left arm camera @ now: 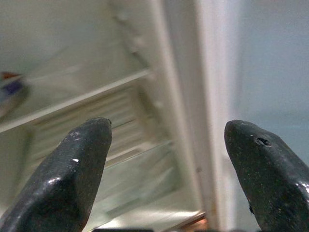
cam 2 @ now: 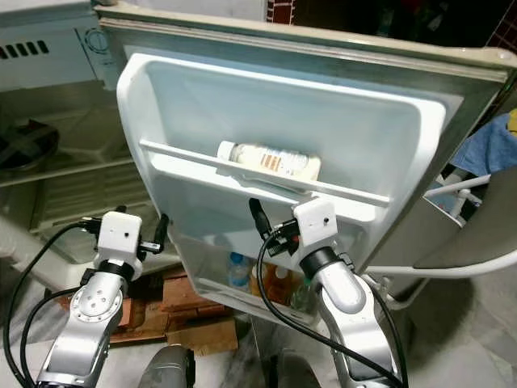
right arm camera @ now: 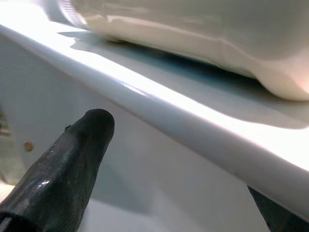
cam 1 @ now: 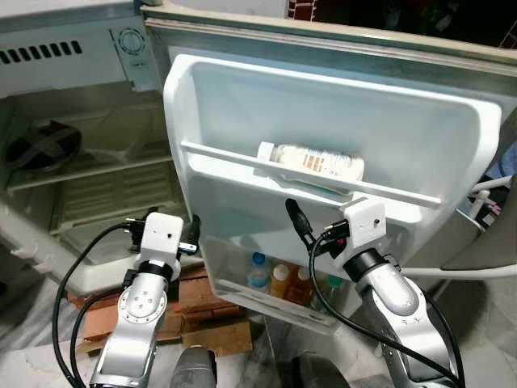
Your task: Restocking fridge
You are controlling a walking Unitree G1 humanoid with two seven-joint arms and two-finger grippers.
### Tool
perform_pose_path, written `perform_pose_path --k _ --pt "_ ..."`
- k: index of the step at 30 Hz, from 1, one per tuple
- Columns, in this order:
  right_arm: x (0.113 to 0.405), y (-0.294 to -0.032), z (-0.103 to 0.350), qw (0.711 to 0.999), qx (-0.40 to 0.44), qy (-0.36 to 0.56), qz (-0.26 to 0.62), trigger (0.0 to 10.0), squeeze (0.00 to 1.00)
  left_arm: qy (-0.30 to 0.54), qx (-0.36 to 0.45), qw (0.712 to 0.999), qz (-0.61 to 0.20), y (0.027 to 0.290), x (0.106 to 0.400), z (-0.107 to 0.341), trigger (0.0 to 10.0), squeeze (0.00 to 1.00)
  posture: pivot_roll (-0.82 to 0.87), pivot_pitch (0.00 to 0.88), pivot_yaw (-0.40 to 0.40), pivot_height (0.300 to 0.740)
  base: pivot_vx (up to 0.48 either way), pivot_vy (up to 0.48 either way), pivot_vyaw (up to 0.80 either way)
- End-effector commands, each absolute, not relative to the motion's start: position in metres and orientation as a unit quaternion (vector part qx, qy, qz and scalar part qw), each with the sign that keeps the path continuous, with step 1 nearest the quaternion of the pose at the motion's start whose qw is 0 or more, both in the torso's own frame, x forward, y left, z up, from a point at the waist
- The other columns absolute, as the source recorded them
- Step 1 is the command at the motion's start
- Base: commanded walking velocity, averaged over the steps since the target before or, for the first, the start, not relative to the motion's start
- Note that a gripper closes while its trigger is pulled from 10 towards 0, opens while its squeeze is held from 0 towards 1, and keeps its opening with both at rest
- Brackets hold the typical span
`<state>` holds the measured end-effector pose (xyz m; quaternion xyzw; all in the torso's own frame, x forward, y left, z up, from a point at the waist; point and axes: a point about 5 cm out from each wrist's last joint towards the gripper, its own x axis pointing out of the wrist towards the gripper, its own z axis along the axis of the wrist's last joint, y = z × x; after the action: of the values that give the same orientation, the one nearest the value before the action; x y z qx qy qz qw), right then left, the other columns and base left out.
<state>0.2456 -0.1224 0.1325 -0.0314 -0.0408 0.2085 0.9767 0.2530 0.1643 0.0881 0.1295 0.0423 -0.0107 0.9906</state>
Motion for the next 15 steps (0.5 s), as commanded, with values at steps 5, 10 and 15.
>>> perform_pose_path --k 5,10,15 --pt "0.2447 -0.1206 0.1358 0.975 -0.029 -0.048 0.214 10.0 0.00 0.035 0.131 0.991 -0.001 0.1686 0.2526 0.0919 10.0 0.00 0.06 0.000 0.005 0.701 -0.319 0.000 0.00" --pt "0.2447 -0.1206 0.1358 0.975 -0.029 -0.048 0.214 10.0 0.00 0.035 0.131 0.991 -0.001 0.1686 0.2526 0.0919 10.0 0.00 0.06 0.000 0.005 0.701 -0.319 0.000 0.00" --pt "0.2447 -0.1206 0.1358 0.975 -0.029 -0.048 0.214 10.0 0.00 0.035 0.131 0.991 -0.001 0.1686 0.2526 0.0919 10.0 0.00 0.06 0.000 0.005 0.701 -0.319 0.000 0.00"
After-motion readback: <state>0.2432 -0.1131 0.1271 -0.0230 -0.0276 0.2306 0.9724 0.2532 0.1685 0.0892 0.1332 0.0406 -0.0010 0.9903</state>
